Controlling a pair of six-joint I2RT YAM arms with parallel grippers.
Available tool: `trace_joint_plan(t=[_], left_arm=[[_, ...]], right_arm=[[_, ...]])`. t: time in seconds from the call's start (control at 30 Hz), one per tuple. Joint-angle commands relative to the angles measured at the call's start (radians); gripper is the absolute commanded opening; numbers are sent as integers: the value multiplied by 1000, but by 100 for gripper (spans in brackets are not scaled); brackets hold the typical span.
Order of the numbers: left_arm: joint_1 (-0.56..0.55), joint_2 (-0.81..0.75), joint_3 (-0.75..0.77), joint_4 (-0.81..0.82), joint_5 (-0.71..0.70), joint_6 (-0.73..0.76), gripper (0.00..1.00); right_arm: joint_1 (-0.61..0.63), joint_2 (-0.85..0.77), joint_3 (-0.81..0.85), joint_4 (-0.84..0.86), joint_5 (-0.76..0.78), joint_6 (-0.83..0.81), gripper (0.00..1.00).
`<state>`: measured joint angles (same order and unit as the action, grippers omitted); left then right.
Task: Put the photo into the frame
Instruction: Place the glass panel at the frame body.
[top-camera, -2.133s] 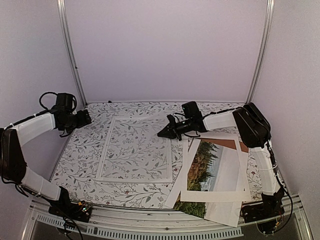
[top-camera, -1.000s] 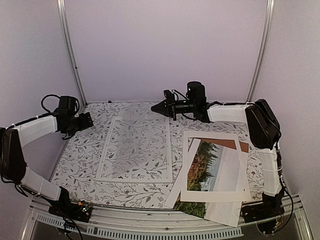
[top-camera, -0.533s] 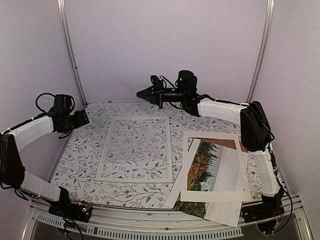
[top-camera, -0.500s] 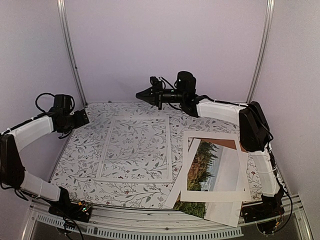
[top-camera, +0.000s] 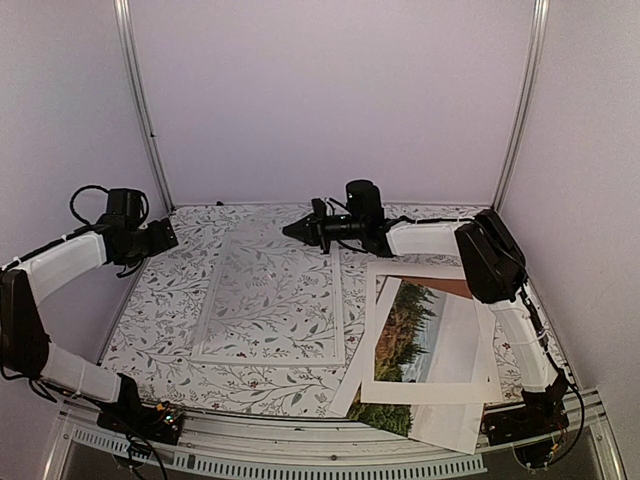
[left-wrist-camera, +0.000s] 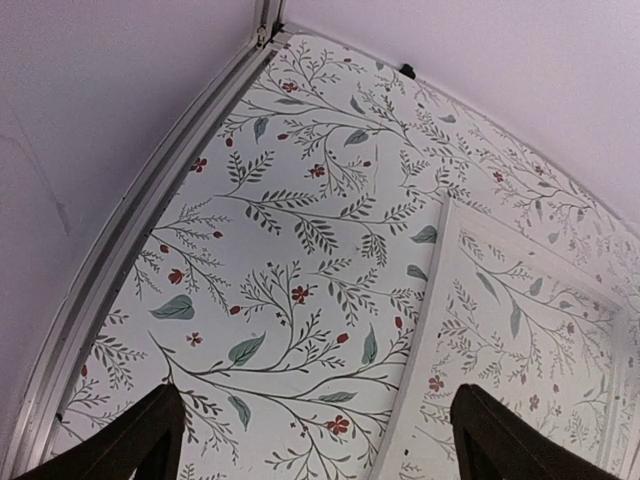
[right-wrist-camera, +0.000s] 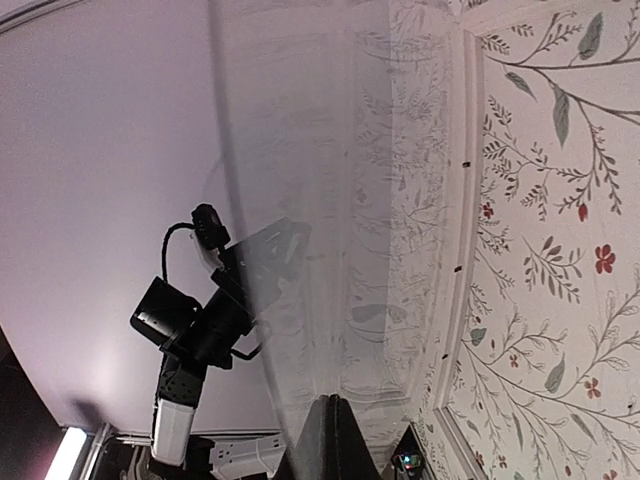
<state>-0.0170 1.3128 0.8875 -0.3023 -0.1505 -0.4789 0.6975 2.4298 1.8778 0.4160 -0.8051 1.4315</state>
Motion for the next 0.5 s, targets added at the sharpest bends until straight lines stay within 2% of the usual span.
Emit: trace_joint_plan(t=[0.0, 0.27, 0.43, 0.47], left_arm=[[9, -17, 1, 11, -3, 16, 95], [8, -24, 1, 10, 7, 27, 95], [5, -20, -2, 22, 34, 27, 95], [4, -18, -2, 24, 43, 28, 99]], right_arm=[[-23, 5, -55, -98, 28, -106, 0], [-54, -38, -218, -180, 20, -247, 0], [-67, -37, -226, -216, 24, -296, 0], [-69, -34, -226, -225, 25, -301, 0]])
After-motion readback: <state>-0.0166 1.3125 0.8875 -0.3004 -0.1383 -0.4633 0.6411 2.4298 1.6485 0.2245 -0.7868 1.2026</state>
